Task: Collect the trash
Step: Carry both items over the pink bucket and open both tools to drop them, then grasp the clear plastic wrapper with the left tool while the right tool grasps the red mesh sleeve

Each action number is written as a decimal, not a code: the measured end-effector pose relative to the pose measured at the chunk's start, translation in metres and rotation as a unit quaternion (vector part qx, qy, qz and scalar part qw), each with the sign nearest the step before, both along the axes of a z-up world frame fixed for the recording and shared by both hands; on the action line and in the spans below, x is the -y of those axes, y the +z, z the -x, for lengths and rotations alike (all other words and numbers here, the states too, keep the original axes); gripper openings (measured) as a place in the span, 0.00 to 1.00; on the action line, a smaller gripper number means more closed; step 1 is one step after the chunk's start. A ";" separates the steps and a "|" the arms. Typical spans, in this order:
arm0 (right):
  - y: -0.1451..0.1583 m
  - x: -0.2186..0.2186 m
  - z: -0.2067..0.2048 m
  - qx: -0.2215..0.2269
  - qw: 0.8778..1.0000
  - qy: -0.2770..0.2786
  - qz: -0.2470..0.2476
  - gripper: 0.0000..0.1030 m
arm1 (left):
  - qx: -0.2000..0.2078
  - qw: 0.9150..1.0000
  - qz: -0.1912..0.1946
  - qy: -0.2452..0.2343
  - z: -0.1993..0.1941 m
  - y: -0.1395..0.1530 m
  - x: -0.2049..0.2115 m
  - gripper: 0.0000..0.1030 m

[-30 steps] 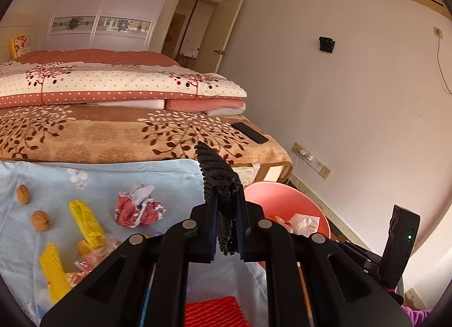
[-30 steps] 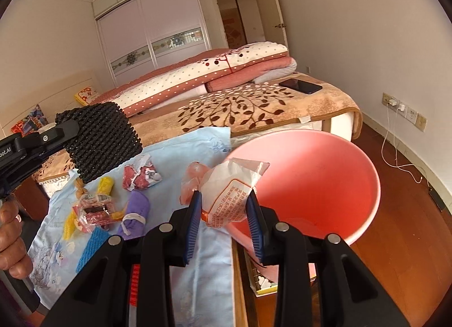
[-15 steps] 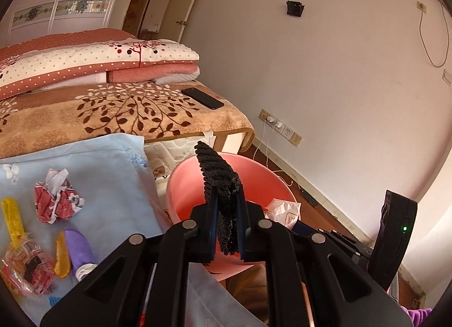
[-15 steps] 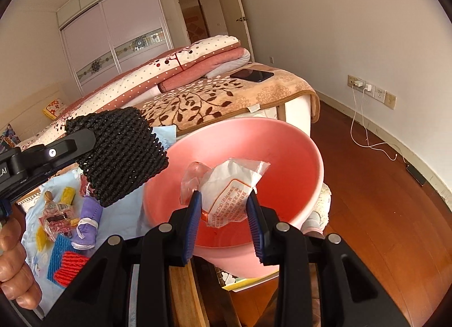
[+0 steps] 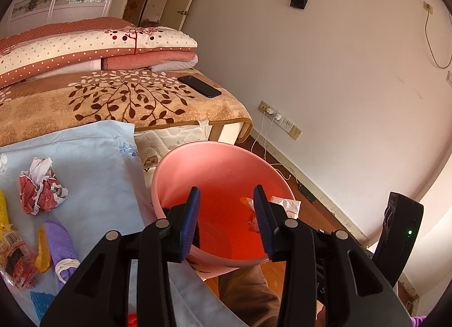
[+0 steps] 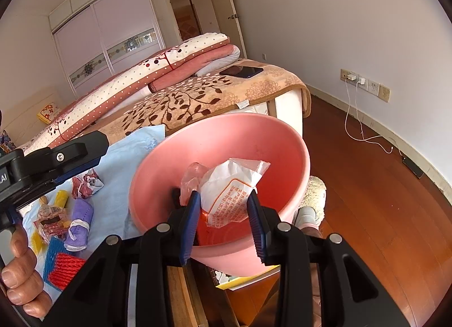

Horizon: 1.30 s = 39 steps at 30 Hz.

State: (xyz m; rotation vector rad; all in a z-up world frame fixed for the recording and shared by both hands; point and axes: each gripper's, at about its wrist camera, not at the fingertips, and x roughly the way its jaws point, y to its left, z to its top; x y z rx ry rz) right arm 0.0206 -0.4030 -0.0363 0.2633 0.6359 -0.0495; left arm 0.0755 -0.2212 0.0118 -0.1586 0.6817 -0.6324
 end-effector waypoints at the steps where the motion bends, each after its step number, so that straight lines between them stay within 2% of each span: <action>1: 0.001 -0.001 0.001 0.001 1.000 0.000 0.001 0.39 | 0.001 1.000 0.000 0.000 0.001 0.001 -0.001 0.38; 4: 0.003 -0.003 0.002 0.008 1.000 -0.001 0.005 0.50 | 0.003 1.000 0.003 0.003 0.004 0.004 -0.006 0.38; 8: 0.008 -0.007 0.004 0.012 1.000 0.004 0.008 0.54 | 0.008 1.000 0.007 0.010 0.007 0.009 -0.014 0.38; 13: 0.019 -0.025 0.010 0.029 0.999 0.034 0.009 0.55 | 0.017 0.999 0.009 0.031 0.012 0.017 -0.035 0.38; 20: 0.027 -0.065 0.021 0.042 0.994 0.102 0.019 0.55 | 0.030 0.996 0.008 0.085 0.021 0.030 -0.084 0.38; 29: 0.021 -0.121 0.027 0.025 0.977 0.213 0.020 0.55 | 0.041 0.985 -0.016 0.166 0.037 0.034 -0.165 0.38; 37: 0.009 -0.159 0.029 -0.003 0.956 0.293 0.022 0.55 | 0.013 0.973 -0.043 0.224 0.055 0.014 -0.226 0.38; 39: 0.006 -0.166 0.030 -0.010 0.950 0.312 0.023 0.58 | 0.003 0.971 -0.048 0.234 0.060 0.009 -0.236 0.38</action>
